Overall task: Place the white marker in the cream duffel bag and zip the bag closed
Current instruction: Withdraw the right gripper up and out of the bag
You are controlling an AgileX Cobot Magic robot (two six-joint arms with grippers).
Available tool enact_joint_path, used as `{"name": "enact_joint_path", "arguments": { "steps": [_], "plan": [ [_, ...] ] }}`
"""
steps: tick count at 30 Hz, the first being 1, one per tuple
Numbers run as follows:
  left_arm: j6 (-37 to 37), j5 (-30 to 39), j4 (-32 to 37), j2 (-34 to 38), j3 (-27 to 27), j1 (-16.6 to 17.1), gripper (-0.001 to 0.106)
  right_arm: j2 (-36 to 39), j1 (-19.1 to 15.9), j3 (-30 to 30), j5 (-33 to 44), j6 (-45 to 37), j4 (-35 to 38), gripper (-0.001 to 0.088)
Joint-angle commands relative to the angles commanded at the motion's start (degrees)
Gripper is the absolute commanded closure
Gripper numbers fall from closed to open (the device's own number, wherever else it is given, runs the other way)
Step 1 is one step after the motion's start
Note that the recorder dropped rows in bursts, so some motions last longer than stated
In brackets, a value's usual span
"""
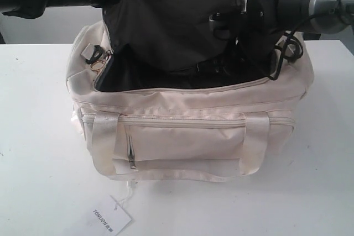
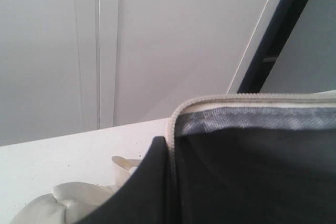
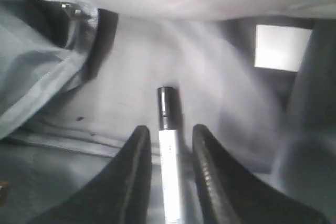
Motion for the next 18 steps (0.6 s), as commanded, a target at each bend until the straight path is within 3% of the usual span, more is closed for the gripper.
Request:
{"name": "enact_joint_path", "arguments": {
  "steps": [2, 8, 11, 18],
  "plan": [
    [0.0, 0.0, 0.0, 0.0, 0.0, 0.0, 0.105, -2.38, 0.0, -0.06, -2.45, -0.69, 4.51, 0.0596],
    [0.0, 0.0, 0.0, 0.0, 0.0, 0.0, 0.105, -5.67, 0.0, -0.15, -1.52, -17.59, 26.65, 0.0624],
    [0.0, 0.0, 0.0, 0.0, 0.0, 0.0, 0.105, -8.08, 0.0, -0.15, 1.35, -18.19, 27.8, 0.0856],
    [0.0, 0.0, 0.0, 0.0, 0.0, 0.0, 0.105, -16.34, -0.36, -0.15, 2.14, -18.67, 27.51, 0.0868]
  ]
}}
